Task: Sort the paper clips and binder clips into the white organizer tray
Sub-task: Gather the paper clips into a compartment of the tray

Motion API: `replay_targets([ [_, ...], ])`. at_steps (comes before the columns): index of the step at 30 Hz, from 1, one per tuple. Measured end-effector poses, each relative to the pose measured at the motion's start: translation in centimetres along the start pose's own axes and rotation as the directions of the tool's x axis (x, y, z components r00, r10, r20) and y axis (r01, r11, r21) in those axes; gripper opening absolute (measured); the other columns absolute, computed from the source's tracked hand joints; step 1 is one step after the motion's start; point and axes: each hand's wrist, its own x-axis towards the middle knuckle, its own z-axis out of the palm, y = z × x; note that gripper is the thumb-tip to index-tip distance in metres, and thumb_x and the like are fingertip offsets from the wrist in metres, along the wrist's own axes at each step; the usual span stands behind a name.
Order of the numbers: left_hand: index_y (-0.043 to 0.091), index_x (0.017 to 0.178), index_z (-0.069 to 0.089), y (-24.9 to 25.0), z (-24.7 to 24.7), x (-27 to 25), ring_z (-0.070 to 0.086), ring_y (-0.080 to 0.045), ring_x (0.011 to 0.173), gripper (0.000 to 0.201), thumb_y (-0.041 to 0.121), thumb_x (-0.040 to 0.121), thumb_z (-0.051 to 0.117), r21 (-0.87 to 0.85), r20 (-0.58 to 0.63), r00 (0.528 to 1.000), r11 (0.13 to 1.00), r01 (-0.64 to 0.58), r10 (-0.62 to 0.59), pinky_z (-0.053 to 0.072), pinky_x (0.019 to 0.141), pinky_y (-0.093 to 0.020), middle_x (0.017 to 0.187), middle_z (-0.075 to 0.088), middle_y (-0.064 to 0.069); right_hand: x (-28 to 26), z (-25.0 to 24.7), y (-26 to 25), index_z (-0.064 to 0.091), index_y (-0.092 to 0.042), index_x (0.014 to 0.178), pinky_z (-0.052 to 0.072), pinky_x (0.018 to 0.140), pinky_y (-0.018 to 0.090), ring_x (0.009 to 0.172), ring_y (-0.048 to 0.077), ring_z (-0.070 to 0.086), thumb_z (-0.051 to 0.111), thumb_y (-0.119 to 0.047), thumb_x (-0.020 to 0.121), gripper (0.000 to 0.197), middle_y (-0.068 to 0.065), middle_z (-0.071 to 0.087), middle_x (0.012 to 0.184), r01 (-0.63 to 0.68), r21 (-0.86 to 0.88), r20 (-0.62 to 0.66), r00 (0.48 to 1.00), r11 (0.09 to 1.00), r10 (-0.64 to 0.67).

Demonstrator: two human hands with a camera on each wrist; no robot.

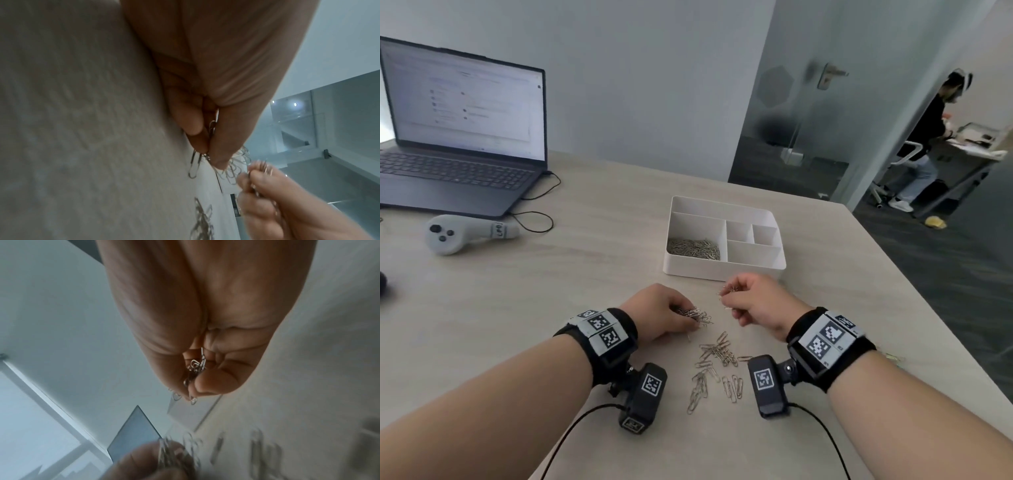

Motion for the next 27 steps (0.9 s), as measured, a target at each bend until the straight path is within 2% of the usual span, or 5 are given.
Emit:
replay_targets([
  [8, 0.019, 0.087, 0.077, -0.4, -0.3, 0.5, 0.057, -0.011, 0.047, 0.012, 0.027, 0.079, 0.081, -0.061, 0.032, 0.999, 0.998, 0.033, -0.031, 0.051, 0.05, -0.022, 0.067, 0.068, 0.001, 6.5, -0.1, -4.5, 0.062, -0.013, 0.083, 0.049, 0.049, 0.024, 0.057, 0.012, 0.055, 0.064, 0.001, 0.089, 0.015, 0.005, 0.057, 0.07, 0.109, -0.021, -0.128, 0.986, 0.994, -0.111],
  [13, 0.02, 0.088, 0.077, -0.6, -0.2, 0.7, 0.056, -0.01, 0.045, 0.014, 0.028, 0.078, 0.081, -0.079, 0.041, 0.998, 0.996, 0.043, -0.04, 0.049, 0.049, -0.021, 0.068, 0.068, 0.002, 9.9, 1.1, -6.1, 0.065, -0.015, 0.088, 0.049, 0.053, 0.027, 0.054, 0.015, 0.055, 0.064, -0.008, 0.089, 0.007, 0.003, 0.06, 0.066, 0.141, -0.276, -0.18, 0.964, 0.951, -0.195],
  [17, 0.022, 0.084, 0.077, -0.7, -0.3, 0.9, 0.058, -0.011, 0.047, 0.007, 0.025, 0.079, 0.08, -0.095, 0.053, 0.998, 0.994, 0.044, -0.039, 0.051, 0.05, -0.022, 0.068, 0.068, 0.002, 10.8, 1.8, -6.4, 0.07, -0.019, 0.102, 0.049, 0.069, 0.027, 0.071, 0.012, 0.06, 0.063, -0.017, 0.091, 0.012, -0.001, 0.069, 0.094, 0.152, -0.488, -0.117, 0.965, 0.86, -0.237],
  [21, 0.025, 0.079, 0.076, -0.7, -0.2, 0.9, 0.057, -0.009, 0.045, 0.005, 0.025, 0.079, 0.081, -0.119, 0.052, 0.998, 0.992, 0.031, -0.025, 0.049, 0.048, -0.021, 0.062, 0.066, 0.006, 10.2, 1.3, -5.6, 0.068, -0.023, 0.117, 0.057, 0.09, 0.037, 0.097, 0.017, 0.067, 0.048, -0.015, 0.098, 0.029, -0.001, 0.069, 0.114, 0.138, -0.384, -0.138, 0.969, 0.913, -0.204],
  [27, 0.021, 0.081, 0.078, -0.8, -0.2, 1.1, 0.055, -0.012, 0.049, 0.007, 0.026, 0.078, 0.081, -0.159, 0.006, 0.999, 0.987, 0.034, -0.033, 0.051, 0.049, -0.023, 0.064, 0.067, 0.004, 7.3, 0.0, -3.4, 0.069, -0.023, 0.101, 0.059, 0.087, 0.033, 0.099, 0.012, 0.069, 0.043, -0.005, 0.096, 0.032, 0.001, 0.071, 0.112, 0.216, -0.127, -0.24, 0.94, 0.968, -0.241],
])
